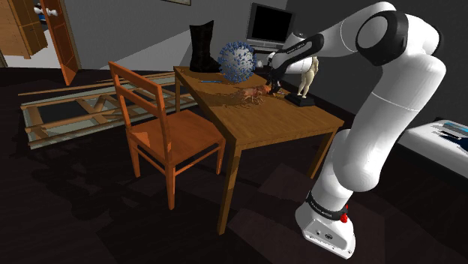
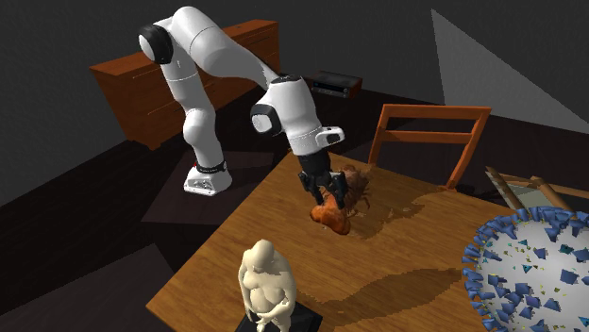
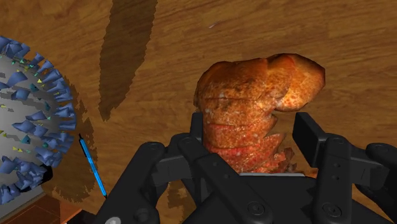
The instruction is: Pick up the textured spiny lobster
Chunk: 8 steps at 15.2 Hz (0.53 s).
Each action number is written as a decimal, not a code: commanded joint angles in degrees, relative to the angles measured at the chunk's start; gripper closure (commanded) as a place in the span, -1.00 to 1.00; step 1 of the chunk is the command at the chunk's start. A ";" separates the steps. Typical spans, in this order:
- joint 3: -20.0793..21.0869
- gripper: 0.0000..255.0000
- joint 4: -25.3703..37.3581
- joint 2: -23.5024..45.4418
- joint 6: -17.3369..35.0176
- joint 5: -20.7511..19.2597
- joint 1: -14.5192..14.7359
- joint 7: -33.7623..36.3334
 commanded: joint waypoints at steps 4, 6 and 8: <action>0.97 1.00 2.51 -2.21 -4.02 -2.26 -0.41 1.43; 1.34 1.00 3.58 -2.92 -5.62 -2.89 -0.50 1.83; 1.72 1.00 4.69 -3.54 -7.21 -3.39 -0.59 2.14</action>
